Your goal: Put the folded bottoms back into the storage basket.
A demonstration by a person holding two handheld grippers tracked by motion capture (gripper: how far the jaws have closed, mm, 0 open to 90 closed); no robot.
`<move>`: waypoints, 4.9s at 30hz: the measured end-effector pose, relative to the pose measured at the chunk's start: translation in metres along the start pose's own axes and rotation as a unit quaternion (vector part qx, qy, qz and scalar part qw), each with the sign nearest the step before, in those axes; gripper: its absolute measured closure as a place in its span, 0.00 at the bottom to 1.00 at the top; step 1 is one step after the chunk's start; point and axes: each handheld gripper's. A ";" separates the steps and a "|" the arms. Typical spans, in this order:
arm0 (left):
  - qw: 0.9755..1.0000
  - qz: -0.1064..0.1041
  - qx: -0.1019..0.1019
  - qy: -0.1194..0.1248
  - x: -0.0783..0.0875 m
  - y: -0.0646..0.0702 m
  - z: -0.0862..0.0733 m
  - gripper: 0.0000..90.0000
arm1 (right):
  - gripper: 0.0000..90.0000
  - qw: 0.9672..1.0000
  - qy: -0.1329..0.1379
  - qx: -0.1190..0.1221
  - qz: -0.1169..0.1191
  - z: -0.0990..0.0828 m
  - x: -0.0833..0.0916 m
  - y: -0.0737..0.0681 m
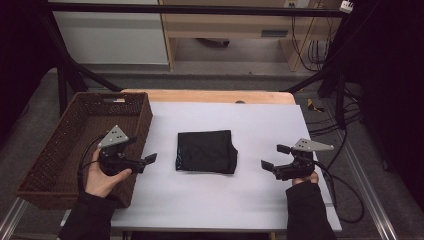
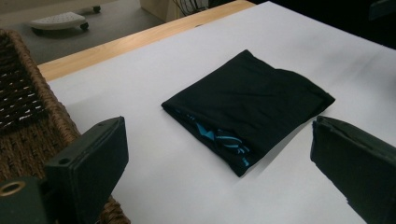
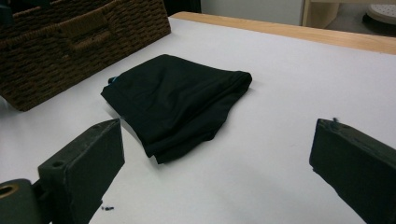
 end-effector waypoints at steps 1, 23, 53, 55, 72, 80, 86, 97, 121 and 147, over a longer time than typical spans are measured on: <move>1.000 0.001 -0.001 0.000 0.001 0.001 0.001 0.05 | 0.04 1.000 0.000 0.000 0.000 0.000 0.000 0.000; 1.000 -0.014 -0.009 0.005 -0.013 0.032 0.017 0.04 | 0.04 1.000 -0.004 0.001 0.000 0.000 -0.001 -0.001; 0.999 0.001 0.013 -0.044 -0.078 0.044 0.011 0.04 | 0.04 1.000 -0.016 0.005 -0.004 -0.002 -0.005 -0.001; 0.999 0.008 0.016 -0.048 -0.083 0.043 0.011 0.04 | 0.04 1.000 -0.017 0.004 -0.004 -0.002 -0.005 -0.001; 0.995 0.030 0.048 -0.081 -0.122 0.026 0.006 0.07 | 0.04 1.000 -0.017 0.004 -0.004 -0.002 -0.005 -0.001; 0.991 0.054 0.068 -0.103 -0.140 0.013 -0.002 0.13 | 0.04 1.000 -0.017 0.004 -0.003 -0.002 -0.005 -0.001; 0.990 0.047 0.089 -0.102 -0.146 0.003 -0.006 0.20 | 0.04 1.000 -0.016 0.004 -0.003 -0.002 -0.005 -0.001; 0.985 0.034 0.127 -0.113 -0.160 -0.010 -0.015 0.38 | 0.04 1.000 -0.019 0.003 -0.003 -0.003 -0.005 -0.001; 0.976 0.015 0.169 -0.134 -0.173 -0.010 -0.022 0.65 | 0.04 1.000 -0.019 0.002 -0.001 -0.003 -0.005 0.000; 0.979 0.006 0.158 -0.125 -0.174 -0.007 -0.024 0.91 | 0.04 1.000 -0.018 -0.001 0.001 -0.004 -0.005 0.001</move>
Point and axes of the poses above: each handheld gripper's, and its own axes: x roughly backward along the jaws, z roughly out of its top, y roughly to its right, and after that the axes turned 1 degree about -y, right-handed
